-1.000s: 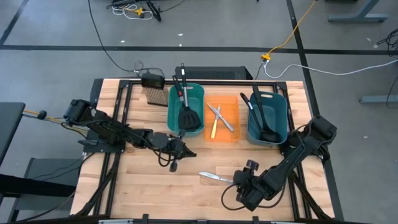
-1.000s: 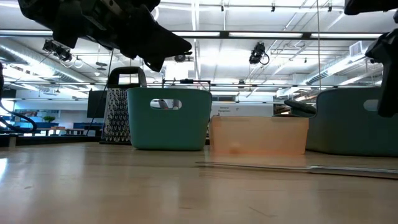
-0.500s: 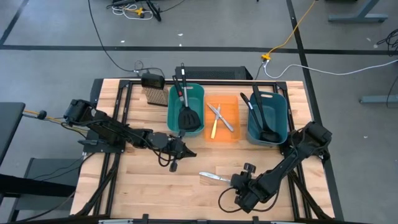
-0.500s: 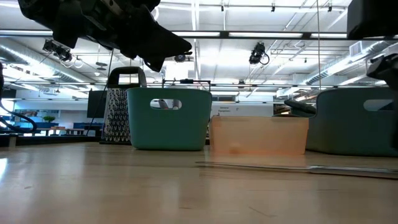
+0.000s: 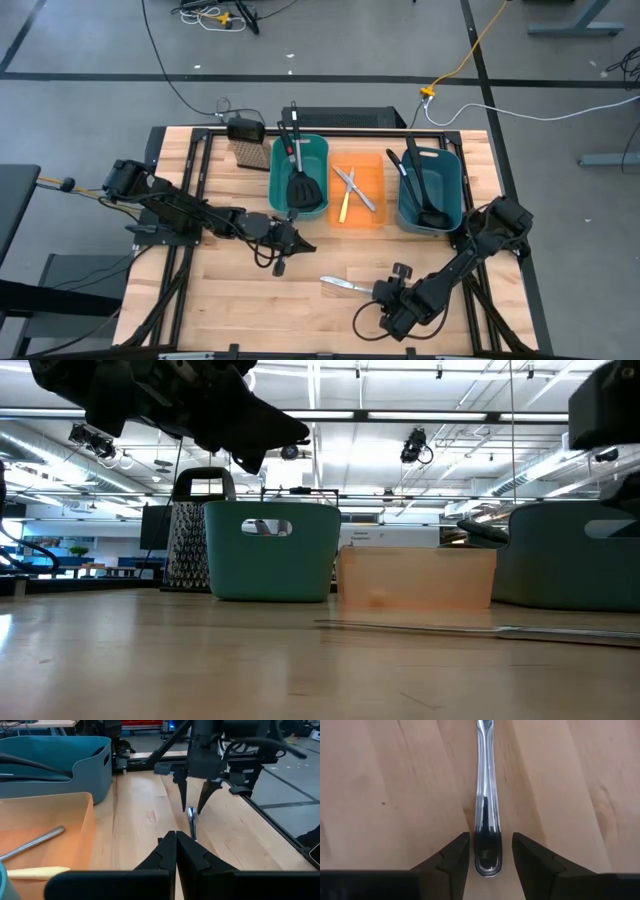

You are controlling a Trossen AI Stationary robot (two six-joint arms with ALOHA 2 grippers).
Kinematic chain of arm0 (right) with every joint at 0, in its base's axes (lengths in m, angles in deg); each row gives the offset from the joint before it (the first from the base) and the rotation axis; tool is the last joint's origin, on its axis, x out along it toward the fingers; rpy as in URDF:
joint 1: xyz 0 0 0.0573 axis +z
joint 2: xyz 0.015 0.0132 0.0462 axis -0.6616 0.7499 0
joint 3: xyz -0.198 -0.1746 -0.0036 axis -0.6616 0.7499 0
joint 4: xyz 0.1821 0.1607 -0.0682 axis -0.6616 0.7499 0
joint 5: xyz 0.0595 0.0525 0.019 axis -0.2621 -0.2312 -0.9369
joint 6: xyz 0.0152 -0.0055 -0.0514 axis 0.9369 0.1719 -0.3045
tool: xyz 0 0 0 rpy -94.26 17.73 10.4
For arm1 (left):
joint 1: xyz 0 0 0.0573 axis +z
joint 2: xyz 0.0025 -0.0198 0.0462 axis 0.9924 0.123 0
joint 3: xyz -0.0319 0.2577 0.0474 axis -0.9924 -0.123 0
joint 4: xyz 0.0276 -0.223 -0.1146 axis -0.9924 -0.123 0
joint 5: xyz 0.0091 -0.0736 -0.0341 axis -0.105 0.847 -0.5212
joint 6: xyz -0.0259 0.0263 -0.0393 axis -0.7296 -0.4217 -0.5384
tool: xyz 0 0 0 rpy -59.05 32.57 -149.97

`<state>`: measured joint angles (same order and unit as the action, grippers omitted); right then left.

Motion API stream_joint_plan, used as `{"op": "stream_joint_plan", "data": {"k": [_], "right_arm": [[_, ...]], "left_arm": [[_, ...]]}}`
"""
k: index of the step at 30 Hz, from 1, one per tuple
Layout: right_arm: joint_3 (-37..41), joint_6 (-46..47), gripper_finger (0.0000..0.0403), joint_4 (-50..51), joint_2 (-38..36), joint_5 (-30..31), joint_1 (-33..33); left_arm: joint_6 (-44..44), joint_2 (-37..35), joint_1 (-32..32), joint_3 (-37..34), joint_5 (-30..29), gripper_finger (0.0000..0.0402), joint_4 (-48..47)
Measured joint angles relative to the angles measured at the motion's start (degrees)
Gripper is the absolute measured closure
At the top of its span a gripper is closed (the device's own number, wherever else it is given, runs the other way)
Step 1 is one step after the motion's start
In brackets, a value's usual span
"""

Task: Pick & Place Kitchen Items
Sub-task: Put the silver table knife into the orange bin

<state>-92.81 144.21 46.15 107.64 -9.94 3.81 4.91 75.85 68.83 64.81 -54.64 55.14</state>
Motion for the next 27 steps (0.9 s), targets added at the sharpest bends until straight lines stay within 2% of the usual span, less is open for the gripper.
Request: {"op": "stream_joint_plan", "data": {"k": [9, 17, 21, 27], "right_arm": [[4.34, 0.78, 0.0250, -3.99, -0.37, 1.23, 0.09], [5.61, -0.20, 0.0292, -3.42, -0.30, 2.16, 0.04], [5.75, -0.98, 0.0307, -3.13, -0.22, 3.61, -0.06], [5.82, -1.02, 0.0294, -3.03, -0.13, 4.18, -0.13]], "left_arm": [[-0.30, 0.00, 0.00, 0.00, 1.14, 0.0394, 0.60], [-4.52, 0.42, -1.06, 0.02, 2.10, 0.0394, 0.99], [-3.60, 2.39, -3.26, 0.02, 1.51, 0.0394, 0.97], [-1.59, 7.16, -5.96, 2.60, -0.83, 0.0394, 2.15]]}}
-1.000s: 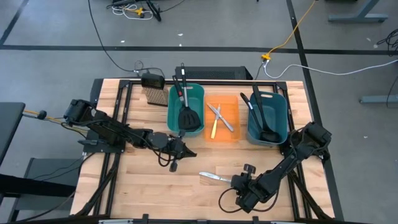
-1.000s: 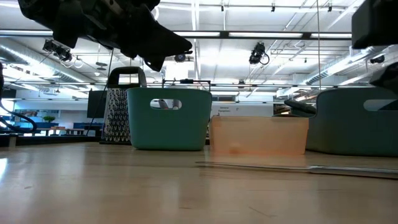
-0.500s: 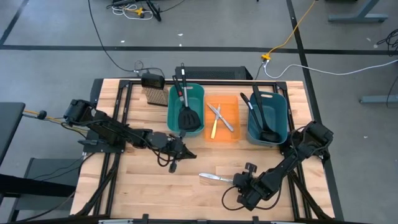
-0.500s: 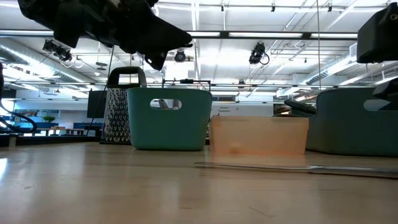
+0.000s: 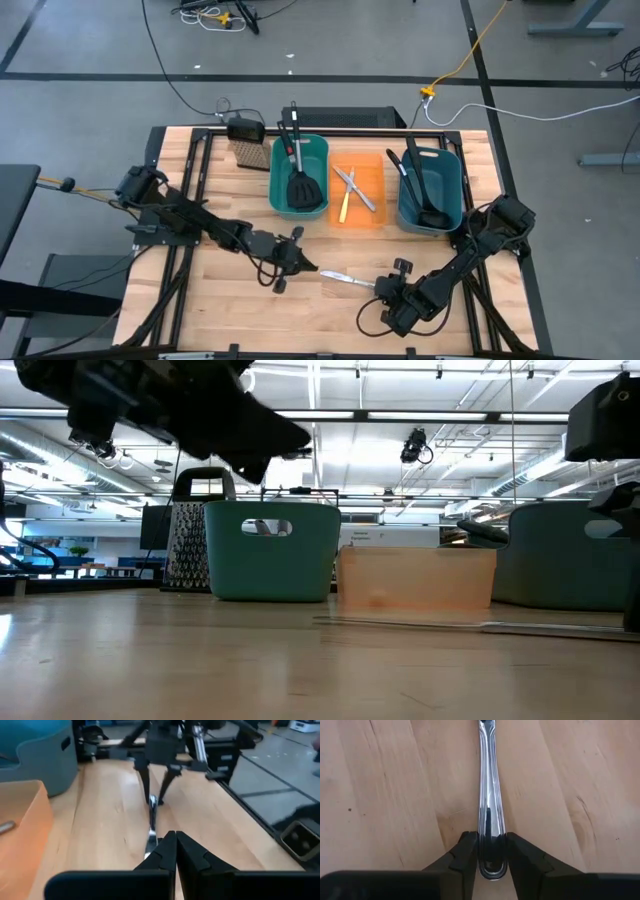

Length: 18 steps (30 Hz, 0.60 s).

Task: Pick & Place Kitchen Items
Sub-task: Put the silver table knife into the orange bin

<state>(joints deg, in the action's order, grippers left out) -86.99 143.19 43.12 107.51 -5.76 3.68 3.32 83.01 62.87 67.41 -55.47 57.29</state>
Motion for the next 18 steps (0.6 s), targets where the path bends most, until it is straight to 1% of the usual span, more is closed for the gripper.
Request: {"op": "stream_joint_plan", "data": {"k": [2, 5, 12, 15, 18], "right_arm": [[0.02, -0.78, 0.0288, -0.09, 0.00, -0.35, 0.00], [0.00, -1.78, 0.0288, -0.07, 0.00, -1.45, -0.04], [-0.01, -1.94, 0.0301, 0.09, 0.00, -1.48, 0.00], [0.00, -1.94, 0.0297, 0.15, 0.00, -1.64, 0.01], [0.00, -1.80, 0.0291, 0.18, 0.02, -1.73, 0.02]], "left_arm": [[-1.56, 1.77, -0.20, 2.07, -1.55, 0.0394, 0.34], [-4.52, 5.09, 0.34, 6.15, -0.98, 0.0395, -1.83], [-5.93, 13.66, -0.03, 14.00, -0.34, 0.0395, -12.87], [-6.15, 16.11, -0.55, 16.21, -2.13, 0.0394, -17.72], [-6.92, 17.34, -0.82, 17.69, -4.94, 0.0397, -20.25]]}}
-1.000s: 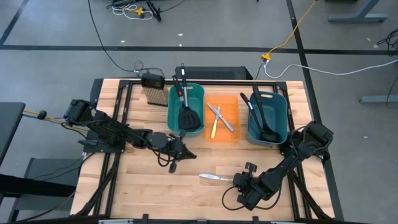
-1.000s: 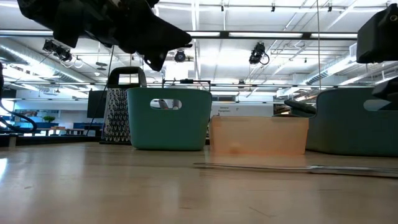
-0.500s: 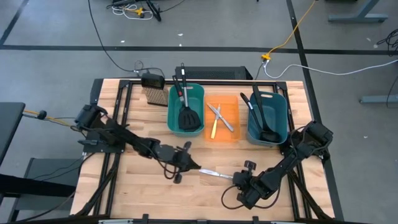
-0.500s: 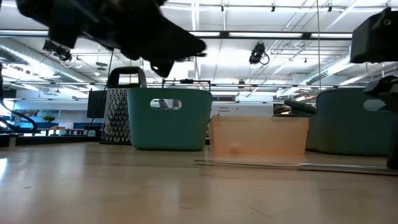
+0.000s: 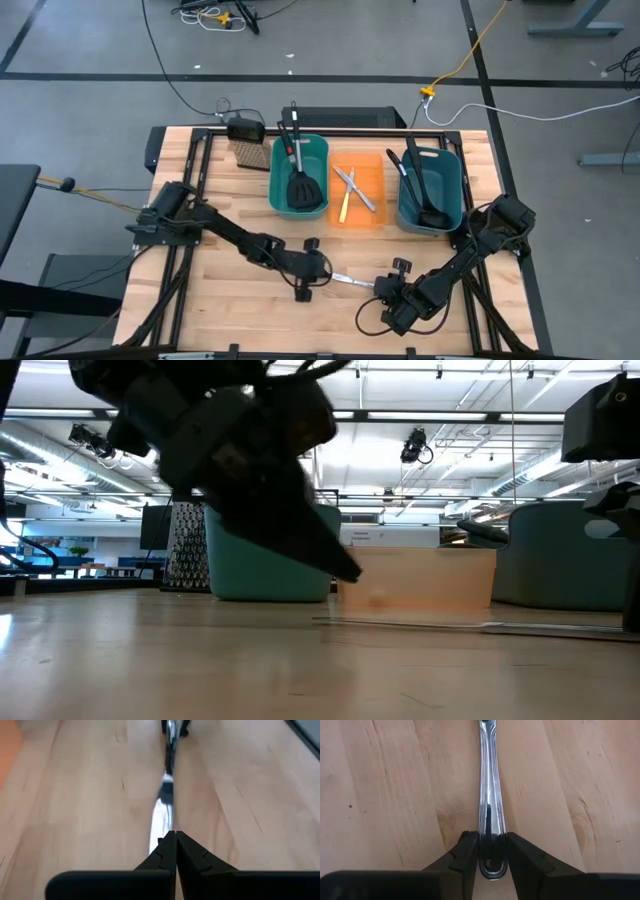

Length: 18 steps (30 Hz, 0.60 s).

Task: Pick & Place Kitchen Items
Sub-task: Put the silver table knife into the orange bin

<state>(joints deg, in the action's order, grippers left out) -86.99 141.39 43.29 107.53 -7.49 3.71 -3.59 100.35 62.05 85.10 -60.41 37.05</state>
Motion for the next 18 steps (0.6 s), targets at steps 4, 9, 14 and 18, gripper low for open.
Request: {"op": "stream_joint_plan", "data": {"k": [4, 9, 14, 18], "right_arm": [[0.00, 0.04, 0.0289, -0.02, 0.02, 0.13, 0.07], [0.00, 0.04, 0.0296, -0.08, 0.04, 0.20, 0.07], [0.04, 0.04, 0.0293, -0.17, 0.04, 0.47, 0.11], [0.04, 0.04, 0.0290, -0.23, 0.04, 0.52, 0.11]], "left_arm": [[-0.53, 0.07, 0.09, 0.44, -1.24, 0.0397, -1.56], [-0.81, 0.09, 0.13, 0.41, -1.71, 0.0393, -4.30], [-1.68, 0.09, 0.13, 0.41, -2.91, 0.0397, -5.33], [-1.71, 0.59, 0.33, 0.41, -2.87, 0.0393, -5.07]]}}
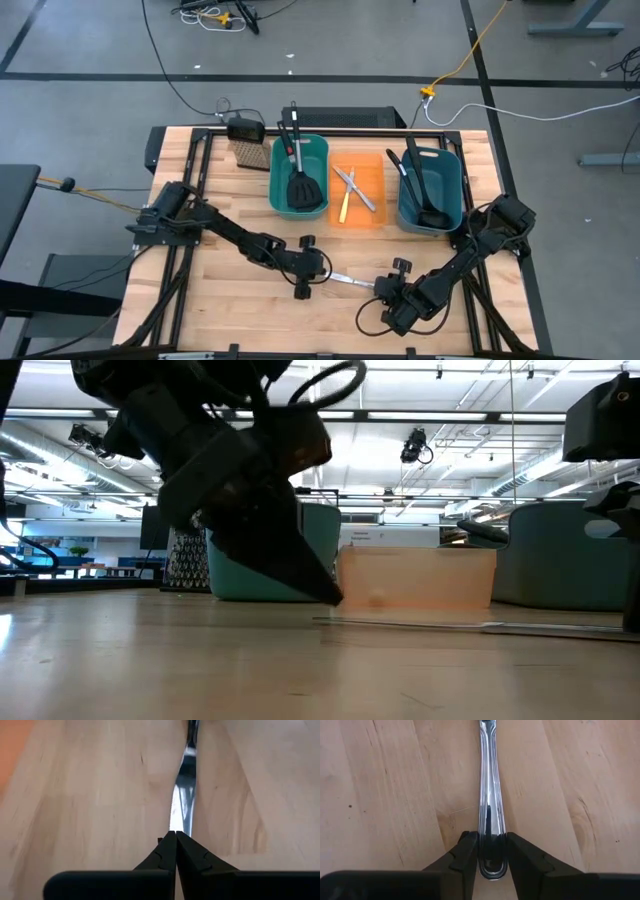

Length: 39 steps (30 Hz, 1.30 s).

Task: Pick & Place Kitchen Items
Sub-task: Put the silver table knife into the orange bin

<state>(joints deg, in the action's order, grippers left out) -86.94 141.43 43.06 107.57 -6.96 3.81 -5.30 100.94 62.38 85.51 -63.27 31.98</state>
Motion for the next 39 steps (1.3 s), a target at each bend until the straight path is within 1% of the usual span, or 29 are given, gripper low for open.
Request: {"op": "stream_joint_plan", "data": {"k": [2, 11, 16, 22, 28, 39], "right_arm": [[0.00, 0.00, 0.0291, -0.03, 0.00, 0.03, 0.00], [0.02, -0.01, 0.0293, -0.06, 0.04, 0.62, 0.00], [0.02, 0.00, 0.0290, -0.14, 0.04, 0.66, 0.00], [0.02, -0.02, 0.0294, -0.14, 0.04, 0.63, 0.00], [0.02, -0.02, 0.0289, -0.20, 0.04, 0.57, -0.01], [0.02, -0.11, 0.0292, -0.18, 0.00, 0.50, -0.02]], "left_arm": [[0.05, 0.44, 0.15, -0.11, 0.21, 0.0391, -0.71], [1.48, 1.91, 0.46, -0.04, 0.16, 0.0394, 2.63], [3.12, 1.97, -0.35, -0.04, 1.66, 0.0395, 3.59], [2.43, 1.97, -0.67, -0.04, 0.98, 0.0396, 3.23], [1.95, 2.39, -0.44, -0.04, 0.00, 0.0395, 2.80], [1.51, 2.87, -0.46, 0.06, 0.85, 0.0393, 2.12]]}}
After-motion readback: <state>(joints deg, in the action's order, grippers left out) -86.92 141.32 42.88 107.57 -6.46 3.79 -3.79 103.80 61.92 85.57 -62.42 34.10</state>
